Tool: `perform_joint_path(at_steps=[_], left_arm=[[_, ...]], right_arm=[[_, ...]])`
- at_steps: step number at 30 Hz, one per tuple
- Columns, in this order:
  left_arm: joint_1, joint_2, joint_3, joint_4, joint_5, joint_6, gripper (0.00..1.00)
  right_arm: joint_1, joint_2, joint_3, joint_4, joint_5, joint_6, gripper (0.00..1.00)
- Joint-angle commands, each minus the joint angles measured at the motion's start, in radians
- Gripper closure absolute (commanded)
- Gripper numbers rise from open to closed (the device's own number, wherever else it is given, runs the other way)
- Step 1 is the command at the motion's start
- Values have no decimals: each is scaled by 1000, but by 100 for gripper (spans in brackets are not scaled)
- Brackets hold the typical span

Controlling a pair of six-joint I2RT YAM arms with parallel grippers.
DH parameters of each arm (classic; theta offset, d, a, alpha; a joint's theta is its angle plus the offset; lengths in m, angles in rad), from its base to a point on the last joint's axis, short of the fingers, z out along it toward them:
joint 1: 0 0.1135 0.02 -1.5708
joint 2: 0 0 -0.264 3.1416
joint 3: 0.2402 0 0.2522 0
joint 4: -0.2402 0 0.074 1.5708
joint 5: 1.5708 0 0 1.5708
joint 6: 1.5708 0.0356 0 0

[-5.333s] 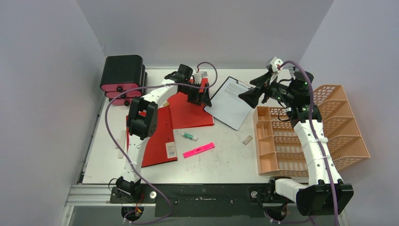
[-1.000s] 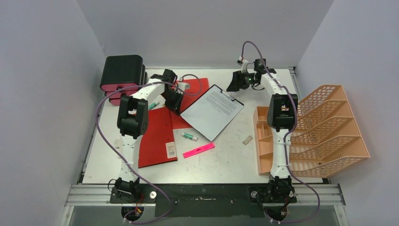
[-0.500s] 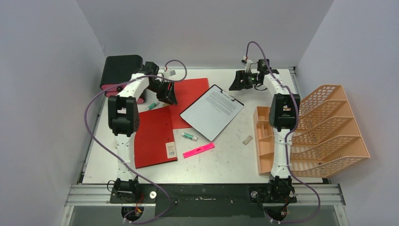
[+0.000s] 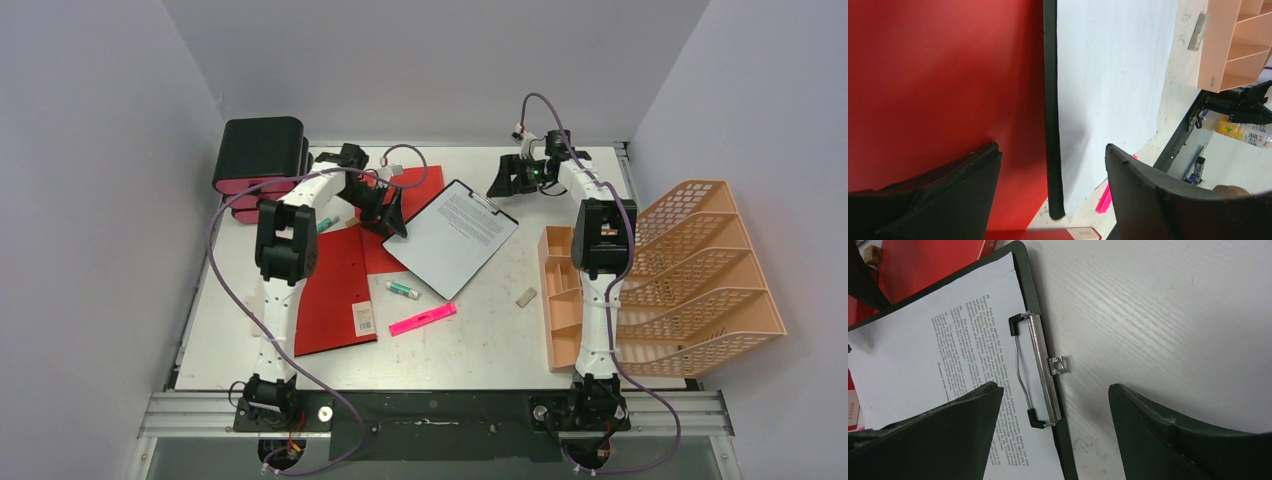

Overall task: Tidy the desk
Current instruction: Pick up the folder from the center of the board.

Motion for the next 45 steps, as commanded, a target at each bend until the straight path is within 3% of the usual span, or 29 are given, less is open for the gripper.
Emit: perform_joint_path(at_steps=[1,5,14,21,28,34,41,45], left_arm=[[-17,49,73,-50,28,29,25],[-21,75,81,-41,57,22,26],[-33,121,83,-40,188,24,51],[-48,122,87,-29,215,15,100],[-51,14,73,-31,248,105,100],[-52,-161,-10,52,305,169,100],[-86,-281,43,-169,319,449,100],[-106,-355,11,-231,329,535,100]], right_arm=[[-4,-15,-12,17,8,-21,20],[-4,-22,-17,13,7,-29,20],[-4,-31,-28,6,19,-48,20],[-4,-47,-31,-19,25,-83,20],[-15,-131,19,-140,14,-178,16],[-43,-267,73,-282,-102,-269,11],[-100,-439,82,-329,-242,-319,4],[-116,-534,19,-321,-266,-379,2]])
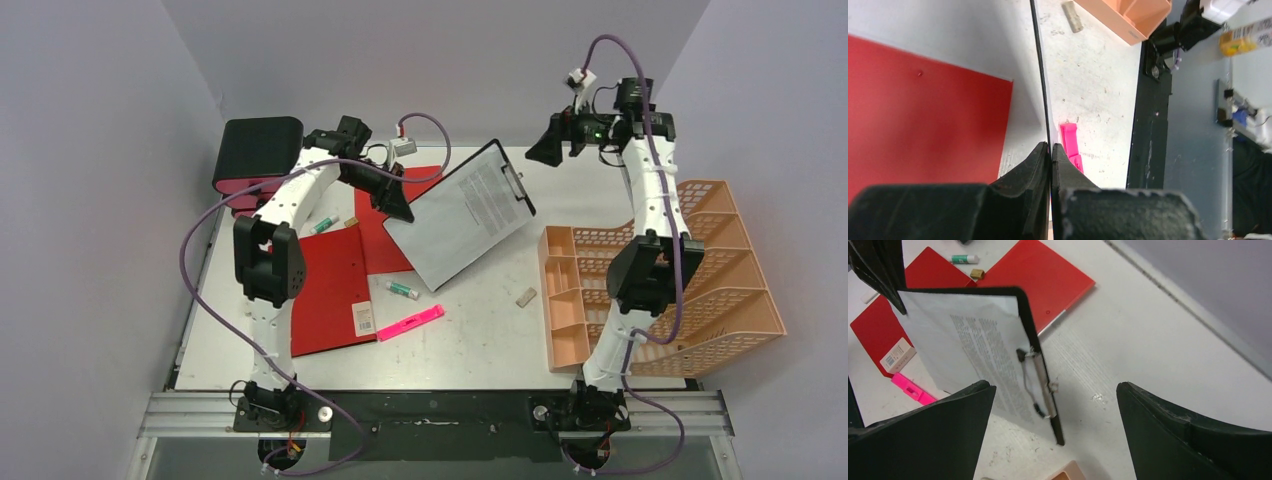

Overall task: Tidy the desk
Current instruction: Pick up the folder from the center of the board.

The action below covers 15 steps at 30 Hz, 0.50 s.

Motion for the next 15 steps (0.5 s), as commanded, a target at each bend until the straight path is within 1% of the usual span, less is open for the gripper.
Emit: perform_joint_path(at_steps=[1,4,8,10,11,12,15], left_arm=[[-30,-121,2,-106,68,189,100],[-43,-171,-21,-144,65,242,100],[-52,-223,-40,-171,66,286,100],[-52,-246,-58,-153,76,271,100],[-51,-256,-68,-137,80,256,100],[-51,-268,-83,-114,84,234,100],[-51,-310,-153,19,75,128,100]], right_arm=[[-10,-121,-52,-15,-89,-109,1],[-9,-175,-109,-71,-113,-245,1],[-10,-190,-129,-263,-164,-479,2],[-16,-183,-124,-440,-189,-629,2],[-21,-183,-134,-485,-199,-680,3],[-26,-195,-153,-489,-206,-682,3],[-45,-258,-287,-488,-209,-750,3]])
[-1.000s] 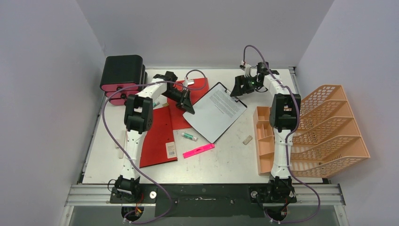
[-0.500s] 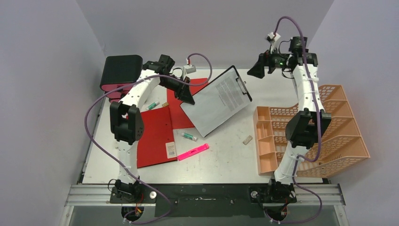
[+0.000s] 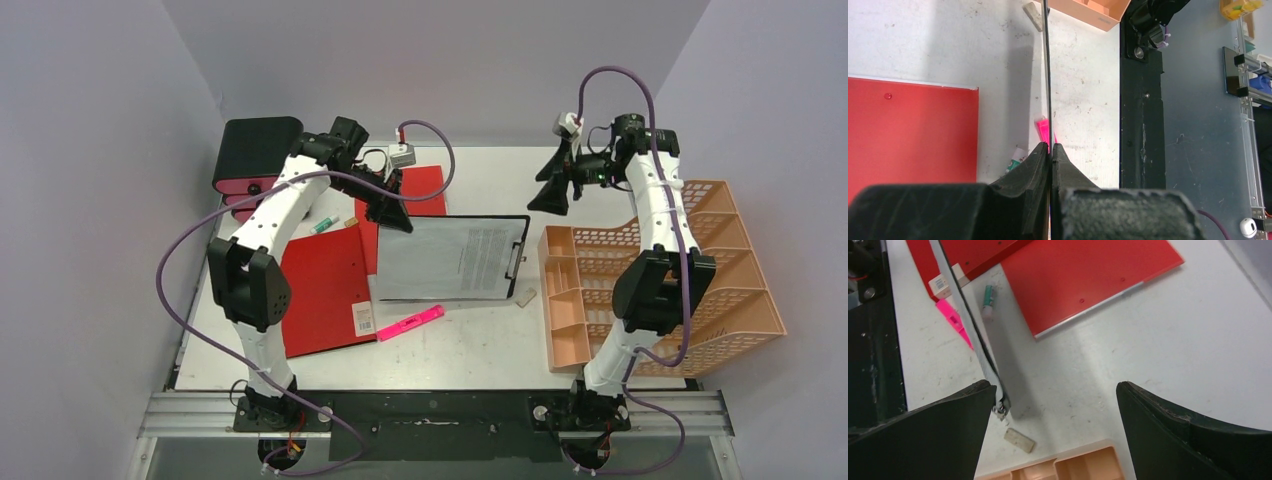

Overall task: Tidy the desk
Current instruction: Pick up the folder from the center of the board.

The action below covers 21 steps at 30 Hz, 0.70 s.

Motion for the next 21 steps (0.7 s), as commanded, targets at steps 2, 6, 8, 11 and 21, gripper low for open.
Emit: perform_joint_path(at_steps=[2,6,8,11,21], left_arm=[[3,-125,-116,263,45,-158,100],[3,-173,-189,407,1,-264,100],[3,-185,-203,421,-14,-269,100],[1,-200,-217,433,-28,-271,100],[-9,-258,-244,441,-33,-255,100]], right_arm=[[-40,-112,-185,-123,-68,-265,3],[-51,-164,-290,-124,-27,-323,3],[-52,-189,-347,-125,-7,-365,2],[-49,-203,-427,-125,-5,-424,2],[-44,-97,-501,-126,-93,-560,3]])
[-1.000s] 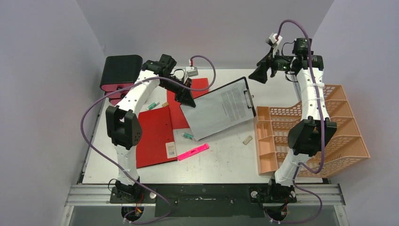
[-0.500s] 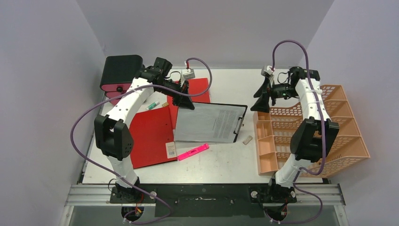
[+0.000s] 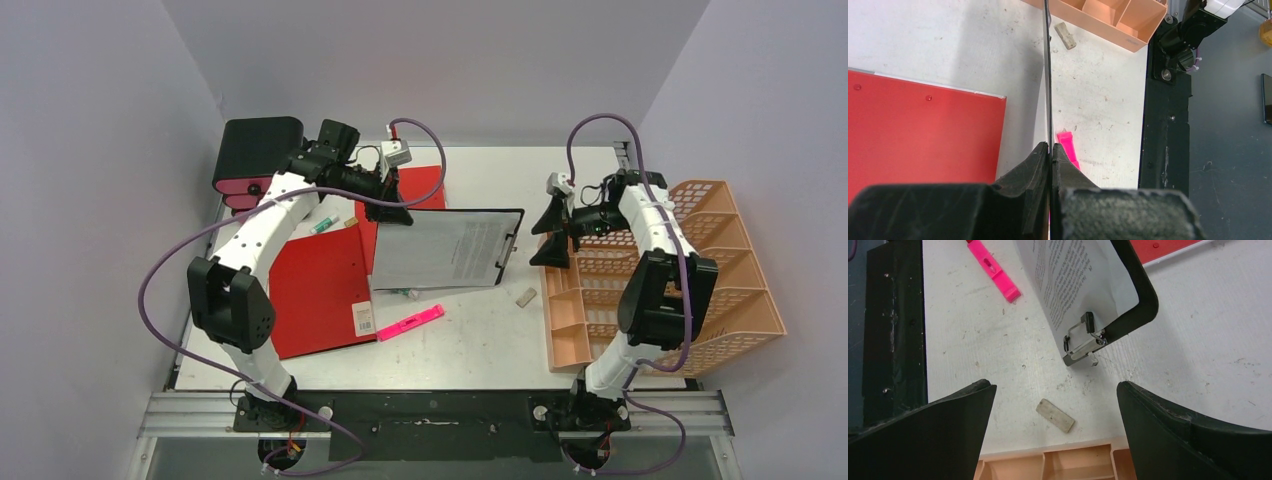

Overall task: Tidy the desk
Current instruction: Pick up the folder from the center of the board.

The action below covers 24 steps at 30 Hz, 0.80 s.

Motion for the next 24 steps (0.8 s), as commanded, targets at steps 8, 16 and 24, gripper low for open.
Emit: perform_joint_path(at_steps=[8,16,24], left_arm=[[-21,-115,-14,81,34,-14,100],[-21,-131,-18,102,48,-39,100],[-20,-135,-33,128,43,-53,100]], right_arm=[[52,169,49,2,-116,-123,5],[102,207,74,2,-151,-119,19],[110,173,19,0,-156,-142,70]])
